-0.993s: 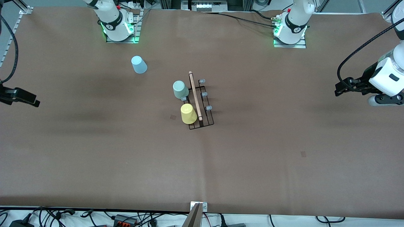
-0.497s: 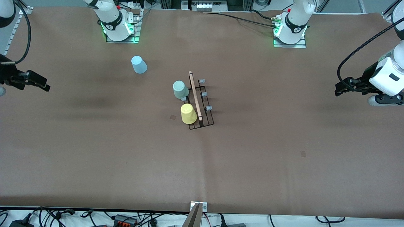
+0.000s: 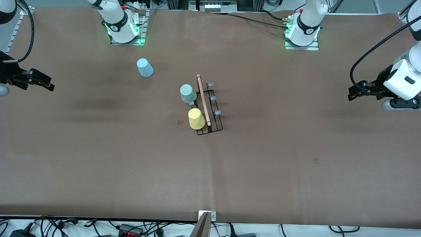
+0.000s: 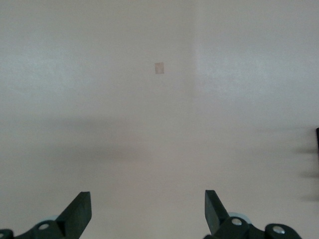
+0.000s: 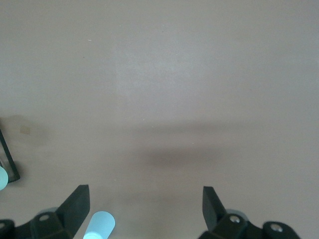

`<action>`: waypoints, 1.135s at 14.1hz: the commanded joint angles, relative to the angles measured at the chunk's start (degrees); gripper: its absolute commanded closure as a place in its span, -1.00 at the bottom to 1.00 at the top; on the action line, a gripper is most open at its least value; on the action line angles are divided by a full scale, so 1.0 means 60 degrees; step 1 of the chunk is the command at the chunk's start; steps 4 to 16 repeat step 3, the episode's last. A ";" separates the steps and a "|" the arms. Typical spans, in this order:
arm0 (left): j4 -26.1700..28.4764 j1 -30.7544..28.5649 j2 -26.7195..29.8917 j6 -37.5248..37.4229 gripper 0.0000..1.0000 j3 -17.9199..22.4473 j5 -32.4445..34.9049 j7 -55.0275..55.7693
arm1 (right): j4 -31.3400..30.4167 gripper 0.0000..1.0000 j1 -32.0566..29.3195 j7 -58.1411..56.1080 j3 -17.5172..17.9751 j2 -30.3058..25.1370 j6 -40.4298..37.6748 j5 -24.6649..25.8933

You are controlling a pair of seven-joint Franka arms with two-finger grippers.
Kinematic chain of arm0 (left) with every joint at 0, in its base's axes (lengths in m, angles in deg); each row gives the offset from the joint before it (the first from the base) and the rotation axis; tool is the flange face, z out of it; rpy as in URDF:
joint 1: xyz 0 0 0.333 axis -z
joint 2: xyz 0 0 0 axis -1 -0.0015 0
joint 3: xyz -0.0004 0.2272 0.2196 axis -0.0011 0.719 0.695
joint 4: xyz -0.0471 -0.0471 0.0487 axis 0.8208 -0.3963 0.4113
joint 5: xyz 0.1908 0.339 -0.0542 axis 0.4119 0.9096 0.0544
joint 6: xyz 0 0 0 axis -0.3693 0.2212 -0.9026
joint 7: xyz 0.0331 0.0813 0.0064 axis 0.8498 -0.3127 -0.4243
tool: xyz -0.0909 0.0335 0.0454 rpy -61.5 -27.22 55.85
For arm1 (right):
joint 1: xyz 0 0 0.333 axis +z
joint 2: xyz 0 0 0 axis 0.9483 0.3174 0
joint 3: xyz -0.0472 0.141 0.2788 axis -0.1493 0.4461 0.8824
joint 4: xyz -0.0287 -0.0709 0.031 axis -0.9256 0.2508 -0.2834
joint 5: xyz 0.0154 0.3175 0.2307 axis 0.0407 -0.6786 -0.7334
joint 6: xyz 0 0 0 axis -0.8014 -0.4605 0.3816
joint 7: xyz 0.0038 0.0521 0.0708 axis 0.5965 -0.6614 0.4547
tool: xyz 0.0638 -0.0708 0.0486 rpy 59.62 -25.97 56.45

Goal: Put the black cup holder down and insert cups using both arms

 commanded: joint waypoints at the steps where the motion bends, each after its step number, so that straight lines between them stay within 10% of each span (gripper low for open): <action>1: -0.0110 -0.0043 0.0006 0.0007 -1.00 -0.0036 0.0150 -0.0073 | -0.0233 -1.00 0.0089 -0.0056 0.0050 -0.0287 -0.0025 0.0207; 16: -0.0109 0.0001 -0.0081 0.0022 -1.00 -0.0036 0.0150 -0.0058 | -0.0233 -1.00 0.0090 -0.0042 0.0050 -0.0301 -0.0040 0.0207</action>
